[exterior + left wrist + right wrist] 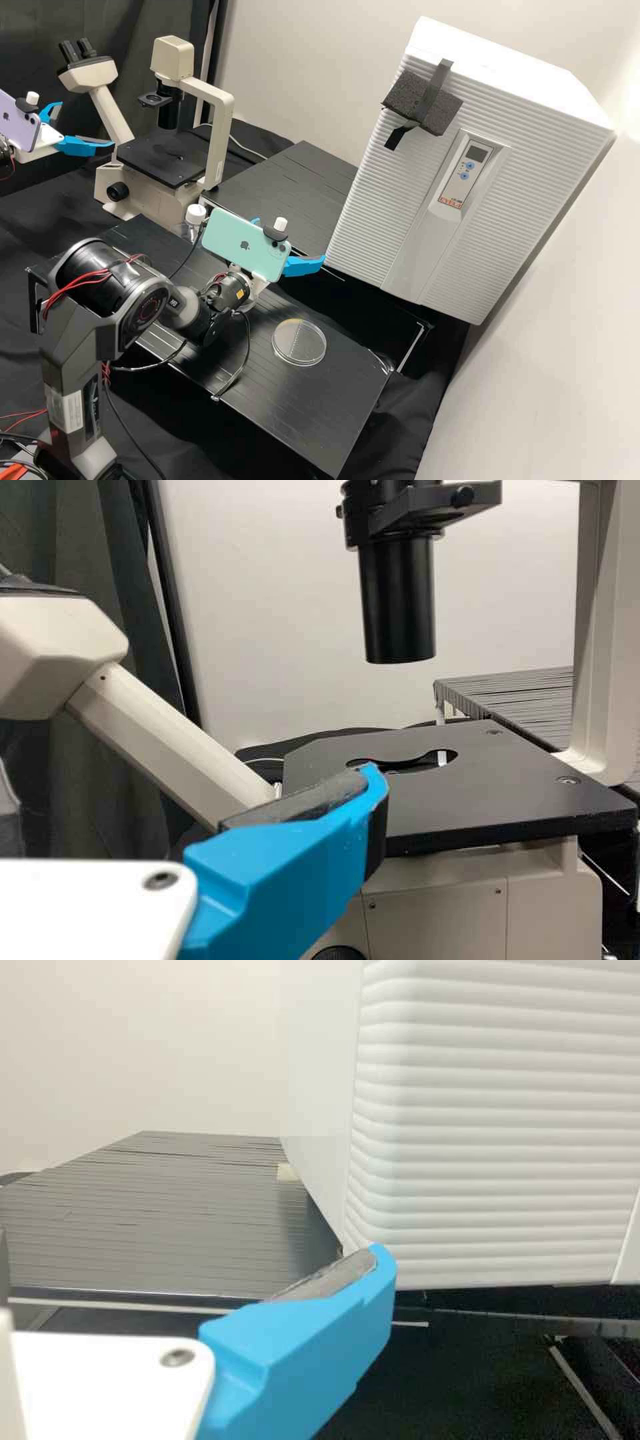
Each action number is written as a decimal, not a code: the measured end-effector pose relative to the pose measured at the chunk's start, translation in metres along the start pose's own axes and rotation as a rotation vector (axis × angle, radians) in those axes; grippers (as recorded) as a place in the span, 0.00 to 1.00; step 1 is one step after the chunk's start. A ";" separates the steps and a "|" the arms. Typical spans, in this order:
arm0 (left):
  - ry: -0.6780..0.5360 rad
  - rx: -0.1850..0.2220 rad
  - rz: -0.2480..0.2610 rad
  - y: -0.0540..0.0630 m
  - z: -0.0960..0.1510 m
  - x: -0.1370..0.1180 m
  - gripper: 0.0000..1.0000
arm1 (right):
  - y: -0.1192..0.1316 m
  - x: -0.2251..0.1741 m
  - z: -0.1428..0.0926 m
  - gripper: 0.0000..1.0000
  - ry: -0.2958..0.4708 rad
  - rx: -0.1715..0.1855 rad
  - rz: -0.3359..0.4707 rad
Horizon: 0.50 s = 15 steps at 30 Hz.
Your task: Close the petri dish lid.
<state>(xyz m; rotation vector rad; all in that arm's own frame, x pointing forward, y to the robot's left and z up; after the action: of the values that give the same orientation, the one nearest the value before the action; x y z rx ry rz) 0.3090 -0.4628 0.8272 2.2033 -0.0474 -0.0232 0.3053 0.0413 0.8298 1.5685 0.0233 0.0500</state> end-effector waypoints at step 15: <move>0.000 0.000 0.000 0.000 0.000 0.000 1.00 | 0.010 -0.015 0.012 1.00 -0.040 0.000 0.032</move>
<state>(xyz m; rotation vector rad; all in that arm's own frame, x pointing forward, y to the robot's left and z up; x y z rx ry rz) 0.3090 -0.4628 0.8272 2.2033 -0.0474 -0.0232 0.2912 0.0285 0.8396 1.5692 -0.0332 0.0437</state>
